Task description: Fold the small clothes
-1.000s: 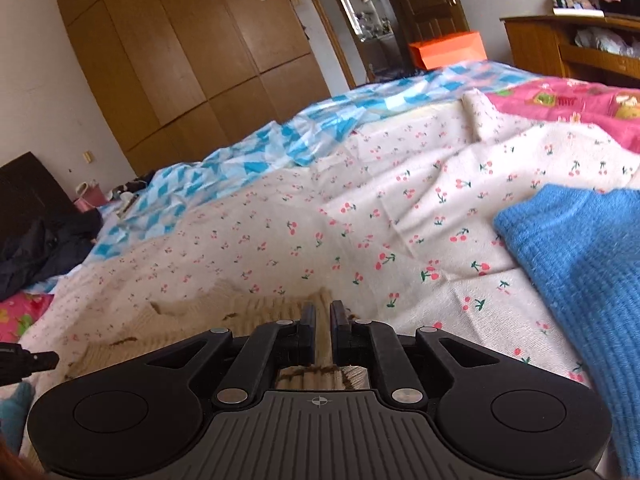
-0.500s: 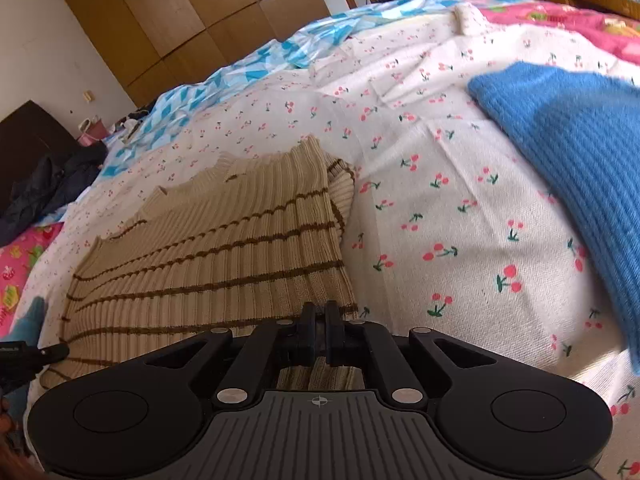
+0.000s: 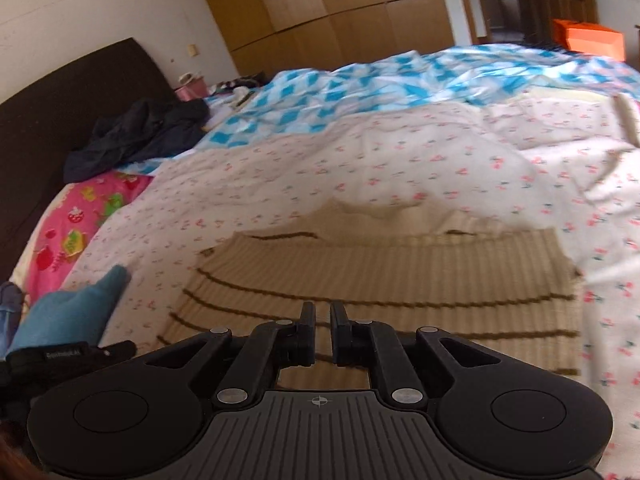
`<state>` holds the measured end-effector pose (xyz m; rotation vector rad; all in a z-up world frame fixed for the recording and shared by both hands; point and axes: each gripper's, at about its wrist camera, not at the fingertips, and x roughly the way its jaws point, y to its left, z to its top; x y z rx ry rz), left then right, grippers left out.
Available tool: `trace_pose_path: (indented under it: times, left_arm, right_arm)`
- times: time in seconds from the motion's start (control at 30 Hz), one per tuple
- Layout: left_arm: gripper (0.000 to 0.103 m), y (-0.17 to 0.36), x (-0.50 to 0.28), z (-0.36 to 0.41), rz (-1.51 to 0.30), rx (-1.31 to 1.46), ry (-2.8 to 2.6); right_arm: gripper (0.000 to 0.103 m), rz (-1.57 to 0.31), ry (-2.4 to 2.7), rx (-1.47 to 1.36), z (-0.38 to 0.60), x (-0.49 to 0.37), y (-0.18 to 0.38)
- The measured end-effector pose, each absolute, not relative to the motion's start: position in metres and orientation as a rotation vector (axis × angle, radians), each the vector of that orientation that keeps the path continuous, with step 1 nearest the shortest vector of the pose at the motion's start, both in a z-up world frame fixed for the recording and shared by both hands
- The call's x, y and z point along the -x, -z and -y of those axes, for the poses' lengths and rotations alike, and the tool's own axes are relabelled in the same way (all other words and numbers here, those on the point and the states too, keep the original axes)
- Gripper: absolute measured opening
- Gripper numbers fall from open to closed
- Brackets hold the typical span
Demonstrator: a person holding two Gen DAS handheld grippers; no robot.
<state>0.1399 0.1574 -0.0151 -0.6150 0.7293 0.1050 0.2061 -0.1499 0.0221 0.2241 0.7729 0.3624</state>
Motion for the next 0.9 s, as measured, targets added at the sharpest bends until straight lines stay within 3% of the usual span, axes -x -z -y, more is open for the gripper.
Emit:
trace_pose_path:
  times: [0.17, 0.47, 0.53, 0.6, 0.63, 0.9]
  left_arm:
    - [0.016, 0.008, -0.133, -0.137, -0.705, 0.538, -0.001]
    - [0.018, 0.021, -0.139, -0.140, -0.760, 0.584, 0.134]
    - [0.021, 0.020, -0.137, -0.143, -0.754, 0.603, 0.148]
    - [0.022, 0.020, -0.136, -0.145, -0.753, 0.617, 0.157]
    - [0.022, 0.019, -0.136, -0.146, -0.750, 0.621, 0.162]
    - [0.023, 0.017, -0.130, -0.153, -0.722, 0.626, 0.128]
  right_arm:
    - [0.026, -0.828, -0.459, -0.223, 0.078, -0.261, -0.023]
    - [0.029, -0.984, -0.403, -0.119, -0.012, -0.315, 0.018]
    - [0.029, -0.970, -0.387, -0.084, -0.018, -0.314, 0.016]
    - [0.013, -0.968, -0.367, -0.013, -0.026, -0.317, 0.016]
    - [0.010, -0.974, -0.363, 0.008, -0.030, -0.319, 0.017]
    - [0.008, -0.896, -0.437, -0.096, -0.040, -0.317, -0.010]
